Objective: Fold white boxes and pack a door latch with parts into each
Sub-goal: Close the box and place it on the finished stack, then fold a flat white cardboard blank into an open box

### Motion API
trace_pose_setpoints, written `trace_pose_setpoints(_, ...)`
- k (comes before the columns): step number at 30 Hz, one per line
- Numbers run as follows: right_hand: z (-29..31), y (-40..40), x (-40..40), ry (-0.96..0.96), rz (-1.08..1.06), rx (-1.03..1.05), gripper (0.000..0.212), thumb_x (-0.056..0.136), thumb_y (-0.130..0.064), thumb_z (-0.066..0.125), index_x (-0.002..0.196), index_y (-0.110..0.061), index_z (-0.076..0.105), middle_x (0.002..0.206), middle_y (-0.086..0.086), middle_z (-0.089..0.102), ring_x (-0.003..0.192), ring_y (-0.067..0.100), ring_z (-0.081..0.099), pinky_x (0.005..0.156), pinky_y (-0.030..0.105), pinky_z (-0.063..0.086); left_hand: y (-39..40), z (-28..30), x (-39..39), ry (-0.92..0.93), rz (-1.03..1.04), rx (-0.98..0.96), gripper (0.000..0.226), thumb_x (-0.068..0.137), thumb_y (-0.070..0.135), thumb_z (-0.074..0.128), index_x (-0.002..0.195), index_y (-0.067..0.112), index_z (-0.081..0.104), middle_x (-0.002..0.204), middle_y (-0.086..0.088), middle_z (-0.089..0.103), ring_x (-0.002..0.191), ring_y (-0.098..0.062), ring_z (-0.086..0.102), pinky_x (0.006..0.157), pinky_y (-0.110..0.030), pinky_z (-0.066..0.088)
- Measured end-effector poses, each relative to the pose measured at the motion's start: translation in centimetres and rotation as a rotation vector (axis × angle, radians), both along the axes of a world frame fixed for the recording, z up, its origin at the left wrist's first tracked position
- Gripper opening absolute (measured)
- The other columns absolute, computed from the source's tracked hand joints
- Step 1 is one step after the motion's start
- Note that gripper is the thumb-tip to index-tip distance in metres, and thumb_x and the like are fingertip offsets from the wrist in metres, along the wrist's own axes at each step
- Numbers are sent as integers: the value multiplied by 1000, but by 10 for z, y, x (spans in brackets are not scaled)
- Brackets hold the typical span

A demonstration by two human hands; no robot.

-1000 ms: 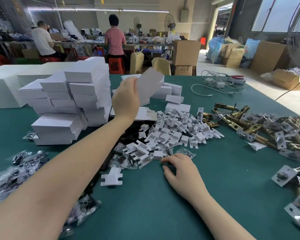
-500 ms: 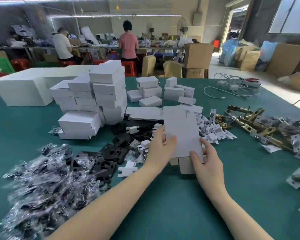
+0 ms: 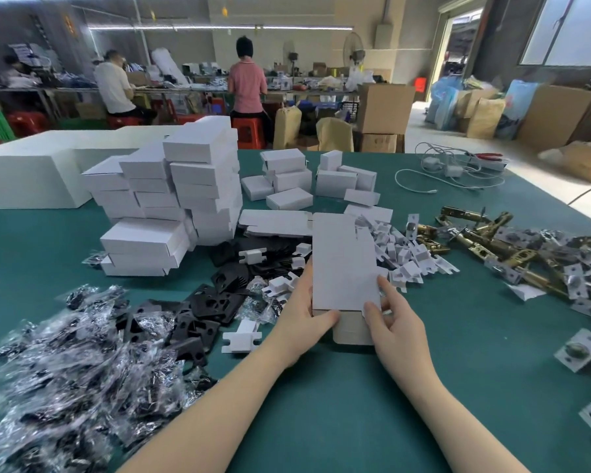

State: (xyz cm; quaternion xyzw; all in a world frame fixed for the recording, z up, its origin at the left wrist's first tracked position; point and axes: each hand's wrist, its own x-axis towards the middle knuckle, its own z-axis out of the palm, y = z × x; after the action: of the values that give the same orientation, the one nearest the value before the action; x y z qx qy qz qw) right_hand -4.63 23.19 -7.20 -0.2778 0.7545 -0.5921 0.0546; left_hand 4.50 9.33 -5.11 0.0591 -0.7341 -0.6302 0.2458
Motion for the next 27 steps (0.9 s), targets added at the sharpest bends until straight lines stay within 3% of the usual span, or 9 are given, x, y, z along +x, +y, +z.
trace_pose_setpoints(3,5,1,3,36,43,20,60,89,-19,69,138,-41,43,83,-28,64,69,-6,60,62,5,41,-2,0,1,-22,-36,51,79,85,-18,53,148,25,34,135,2,59,125,-16,55,100,-29,48)
trace_pose_setpoints(5,8,1,4,62,68,22,62,86,-20,72,119,-60,39,92,-39,63,80,-7,62,66,4,42,0,1,1,-13,-15,57,75,83,-13,56,145,25,37,136,0,59,128,-18,53,103,-35,46)
trace_pose_setpoints(7,10,2,5,69,74,34,60,86,-20,72,109,-65,39,95,-45,59,84,-7,63,67,3,42,2,2,0,-1,16,32,70,86,-8,57,146,22,39,139,-1,57,132,-20,49,110,-42,41)
trace_pose_setpoints(12,12,1,5,89,70,71,52,87,-24,69,102,-67,45,87,-22,67,72,7,63,62,10,46,6,-3,-3,5,159,-16,54,99,4,51,137,41,43,143,16,51,136,0,41,117,-36,32)
trace_pose_setpoints(16,9,1,7,113,36,84,37,90,-27,64,105,-58,50,82,-27,62,67,6,57,60,10,43,7,-6,-4,-43,181,-81,54,99,8,50,138,43,41,141,25,49,133,7,39,113,-25,33)
trace_pose_setpoints(18,7,1,8,132,10,90,36,91,-27,62,115,-52,53,83,-27,62,76,-3,57,64,5,41,6,-7,-5,-51,174,-93,56,98,5,50,142,37,41,142,23,50,134,5,39,113,-26,33)
trace_pose_setpoints(22,8,-1,10,220,-28,174,64,91,-29,65,148,-17,39,94,-37,43,97,-27,40,77,-5,30,5,-7,-5,-44,178,-98,57,95,1,50,146,26,41,142,15,51,135,-3,41,116,-36,33)
trace_pose_setpoints(25,11,-1,10,215,-47,194,71,91,-28,66,151,-14,33,103,-38,41,98,-16,41,79,-5,28,8,-4,-4,-43,171,-162,57,96,7,53,147,29,39,146,16,47,137,-1,38,116,-31,32)
trace_pose_setpoints(27,12,0,12,223,-47,230,70,94,-32,61,154,-16,27,115,-20,49,111,4,46,80,5,30,9,-4,-4,-41,173,-174,60,96,5,52,148,30,38,147,19,45,138,1,36,115,-28,31)
